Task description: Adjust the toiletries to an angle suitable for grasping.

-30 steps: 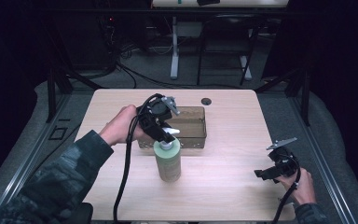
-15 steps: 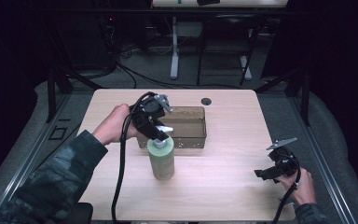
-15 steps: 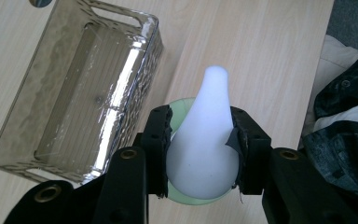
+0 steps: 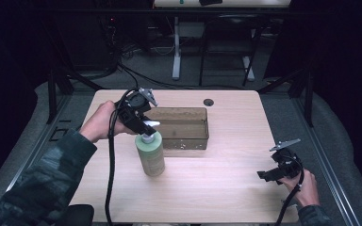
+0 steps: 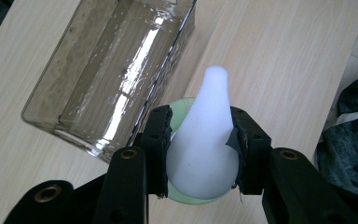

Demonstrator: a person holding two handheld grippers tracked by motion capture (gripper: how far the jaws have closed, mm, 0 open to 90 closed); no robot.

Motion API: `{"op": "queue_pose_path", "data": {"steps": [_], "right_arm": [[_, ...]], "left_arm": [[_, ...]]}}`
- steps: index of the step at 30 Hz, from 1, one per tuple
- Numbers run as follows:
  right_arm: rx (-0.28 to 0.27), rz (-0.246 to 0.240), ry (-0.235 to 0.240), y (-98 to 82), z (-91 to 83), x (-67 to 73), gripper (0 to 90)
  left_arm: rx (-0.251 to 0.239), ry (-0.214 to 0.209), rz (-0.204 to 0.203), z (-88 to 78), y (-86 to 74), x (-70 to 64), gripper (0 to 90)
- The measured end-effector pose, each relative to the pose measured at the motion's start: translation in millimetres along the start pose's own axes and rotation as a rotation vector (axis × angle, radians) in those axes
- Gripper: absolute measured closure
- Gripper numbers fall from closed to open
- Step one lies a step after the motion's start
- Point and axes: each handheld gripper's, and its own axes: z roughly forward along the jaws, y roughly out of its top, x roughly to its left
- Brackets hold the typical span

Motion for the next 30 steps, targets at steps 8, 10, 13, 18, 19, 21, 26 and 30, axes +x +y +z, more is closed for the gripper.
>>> {"op": "queue_pose_path", "data": {"steps": [8,10,13,18,19,21,26,30], "right_arm": [[-0.006,-0.001,0.000,0.0,0.1,0.1,0.2],[-0.005,0.000,0.002,0.0,-0.1,0.2,0.1],[-0.009,-0.001,-0.002,0.0,-0.6,0.0,0.2],[-0.012,0.001,-0.007,0.0,-1.4,-0.2,0.4],[-0.013,0.001,-0.006,0.0,-1.3,-0.3,0.4],[-0.016,0.006,-0.001,0.1,-0.8,0.0,0.4],[-0.014,0.001,-0.007,0.1,-0.1,-0.4,0.4],[-0.016,-0.002,-0.013,-0.5,-0.9,-1.2,0.4]], "left_arm": [[0.003,0.029,-0.050,-6.8,-13.2,15.6,63.3],[0.004,0.033,-0.057,-7.5,-14.7,17.5,63.3],[0.004,0.050,-0.081,-9.2,-20.5,24.9,63.3],[0.005,0.063,-0.100,-10.9,-26.0,32.1,63.3],[0.006,0.070,-0.111,-11.0,-28.0,34.5,63.3],[0.013,0.075,-0.125,-10.4,-32.0,39.0,63.2],[0.009,0.078,-0.138,-11.4,-35.5,42.7,63.2],[0.002,0.073,-0.149,-12.0,-39.1,42.7,63.0]]}}
